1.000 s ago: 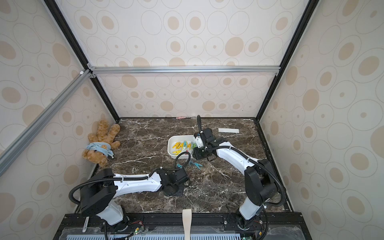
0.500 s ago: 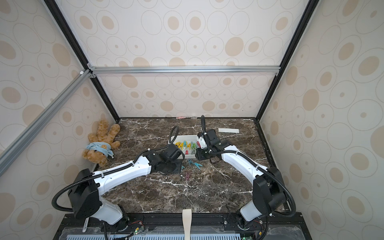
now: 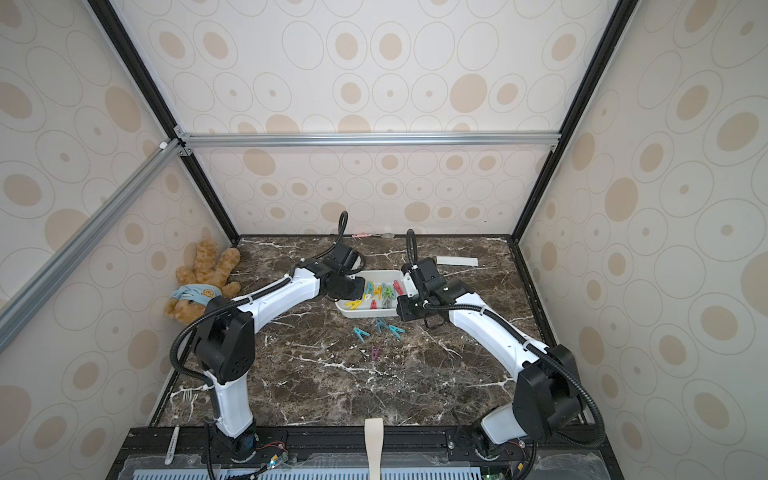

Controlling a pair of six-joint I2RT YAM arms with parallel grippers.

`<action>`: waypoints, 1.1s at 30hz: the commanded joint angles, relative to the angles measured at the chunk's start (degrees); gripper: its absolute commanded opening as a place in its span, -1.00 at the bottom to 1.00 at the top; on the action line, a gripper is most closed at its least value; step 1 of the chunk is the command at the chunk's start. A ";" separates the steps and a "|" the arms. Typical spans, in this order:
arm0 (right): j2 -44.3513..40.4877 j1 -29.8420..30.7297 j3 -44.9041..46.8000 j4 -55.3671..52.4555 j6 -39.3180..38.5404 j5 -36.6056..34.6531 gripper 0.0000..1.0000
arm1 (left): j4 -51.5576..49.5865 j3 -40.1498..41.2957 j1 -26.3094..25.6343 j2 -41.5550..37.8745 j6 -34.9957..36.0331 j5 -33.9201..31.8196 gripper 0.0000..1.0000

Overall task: Put the clothespins into the storage box
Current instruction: Place the clothespin in the storage box.

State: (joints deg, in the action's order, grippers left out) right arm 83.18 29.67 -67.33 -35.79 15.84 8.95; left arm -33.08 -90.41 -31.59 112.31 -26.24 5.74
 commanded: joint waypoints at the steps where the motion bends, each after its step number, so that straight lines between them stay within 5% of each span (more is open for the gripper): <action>1: 0.18 0.15 -1.75 -1.56 0.42 -1.08 -0.37 | -0.46 -5.46 1.74 3.70 3.93 1.34 -1.00; 16: 3.86 0.12 -3.80 -0.99 -1.33 0.28 -0.32 | -2.51 -12.50 3.64 11.97 3.73 -1.73 -0.89; 21: 4.00 0.10 -3.95 -0.61 -1.50 0.72 -0.32 | -2.51 -12.52 3.63 10.18 3.12 -1.82 -0.56; 33: 3.15 0.21 -1.82 -0.16 -1.46 1.03 -0.25 | 1.56 -4.26 3.55 -2.30 2.14 -0.82 -0.29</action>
State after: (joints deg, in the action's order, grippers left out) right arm 86.72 29.67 -69.95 -35.55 14.98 9.65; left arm -33.23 -96.51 -28.32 115.04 -23.79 4.67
